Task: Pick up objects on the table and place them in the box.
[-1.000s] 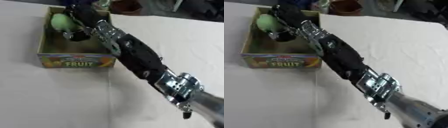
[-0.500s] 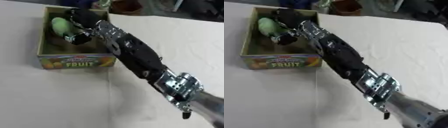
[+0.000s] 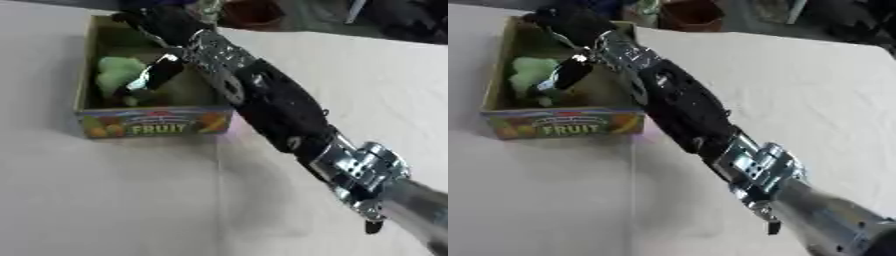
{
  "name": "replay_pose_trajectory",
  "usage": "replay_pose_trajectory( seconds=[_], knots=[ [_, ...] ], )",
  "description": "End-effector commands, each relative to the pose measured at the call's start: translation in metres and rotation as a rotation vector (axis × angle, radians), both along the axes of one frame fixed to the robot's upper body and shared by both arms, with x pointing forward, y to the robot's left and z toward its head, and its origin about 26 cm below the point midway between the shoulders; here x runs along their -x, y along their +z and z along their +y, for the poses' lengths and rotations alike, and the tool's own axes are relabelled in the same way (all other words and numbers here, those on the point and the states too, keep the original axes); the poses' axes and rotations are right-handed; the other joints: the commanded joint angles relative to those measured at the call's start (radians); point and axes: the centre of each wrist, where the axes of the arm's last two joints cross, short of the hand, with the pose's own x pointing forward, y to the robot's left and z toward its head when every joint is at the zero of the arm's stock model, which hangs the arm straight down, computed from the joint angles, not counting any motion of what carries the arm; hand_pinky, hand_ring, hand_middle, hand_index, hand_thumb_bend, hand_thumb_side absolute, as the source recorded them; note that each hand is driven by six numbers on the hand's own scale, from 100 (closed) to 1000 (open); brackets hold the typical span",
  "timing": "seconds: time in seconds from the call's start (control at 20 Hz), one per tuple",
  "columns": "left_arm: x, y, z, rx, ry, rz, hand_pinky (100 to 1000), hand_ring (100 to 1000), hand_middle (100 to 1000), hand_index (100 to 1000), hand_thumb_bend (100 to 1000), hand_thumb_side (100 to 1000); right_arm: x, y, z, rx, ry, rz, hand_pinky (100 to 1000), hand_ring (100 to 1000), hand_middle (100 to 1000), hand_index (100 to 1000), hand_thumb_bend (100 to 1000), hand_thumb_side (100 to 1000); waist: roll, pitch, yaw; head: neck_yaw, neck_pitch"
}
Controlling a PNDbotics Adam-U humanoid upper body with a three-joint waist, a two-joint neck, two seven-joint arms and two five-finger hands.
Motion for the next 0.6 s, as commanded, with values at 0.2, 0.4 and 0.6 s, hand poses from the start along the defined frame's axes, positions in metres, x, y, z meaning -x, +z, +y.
replay_pose_trajectory(
  seconds=[0.2, 0.4, 0.6],
  knots=[
    [0.005, 0.007, 0.004, -0.021, 0.02, -0.014, 444, 428, 457, 587, 100, 753, 0.026, 0.046, -0.006, -0.115, 0.071, -0.11, 853, 955, 848, 1000, 638, 818, 0.011, -0.03, -0.017, 0.018, -0.004],
    [0.006, 0.006, 0.006, -0.02, 0.035, -0.011, 444, 428, 457, 587, 100, 753, 0.06, 0.069, -0.011, -0.248, 0.156, -0.135, 860, 946, 834, 1000, 596, 821, 0.012, -0.037, -0.03, 0.037, 0.0],
    [0.006, 0.006, 0.006, -0.02, 0.037, -0.011, 444, 428, 457, 587, 100, 753, 0.077, 0.077, -0.01, -0.293, 0.18, -0.112, 860, 946, 834, 1000, 596, 821, 0.012, -0.038, -0.031, 0.039, 0.0]
  ],
)
